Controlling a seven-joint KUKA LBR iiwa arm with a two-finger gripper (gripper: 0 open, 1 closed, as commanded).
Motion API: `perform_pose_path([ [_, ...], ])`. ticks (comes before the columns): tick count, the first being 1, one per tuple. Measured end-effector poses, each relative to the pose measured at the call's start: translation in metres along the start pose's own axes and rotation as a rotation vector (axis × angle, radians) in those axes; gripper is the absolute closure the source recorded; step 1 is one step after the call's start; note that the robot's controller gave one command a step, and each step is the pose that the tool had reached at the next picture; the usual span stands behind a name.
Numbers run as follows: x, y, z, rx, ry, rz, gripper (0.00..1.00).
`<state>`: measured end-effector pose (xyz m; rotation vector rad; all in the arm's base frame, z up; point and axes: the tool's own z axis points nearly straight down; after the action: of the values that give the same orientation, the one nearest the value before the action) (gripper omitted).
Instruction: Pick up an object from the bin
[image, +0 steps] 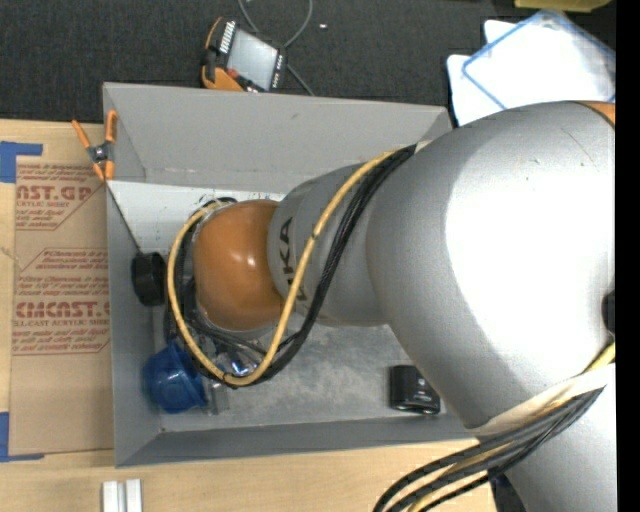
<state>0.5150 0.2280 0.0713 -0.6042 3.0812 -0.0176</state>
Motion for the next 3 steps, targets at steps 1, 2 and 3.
perform_pose_path([
  [1, 0.003, 0.001, -0.01, -0.006, -0.003, -0.033, 1.0],
  [2, 0.001, -0.002, -0.001, -0.001, -0.008, -0.233, 1.0],
  [3, 0.0, -0.002, 0.0, -0.002, -0.007, -0.22, 1.0],
])
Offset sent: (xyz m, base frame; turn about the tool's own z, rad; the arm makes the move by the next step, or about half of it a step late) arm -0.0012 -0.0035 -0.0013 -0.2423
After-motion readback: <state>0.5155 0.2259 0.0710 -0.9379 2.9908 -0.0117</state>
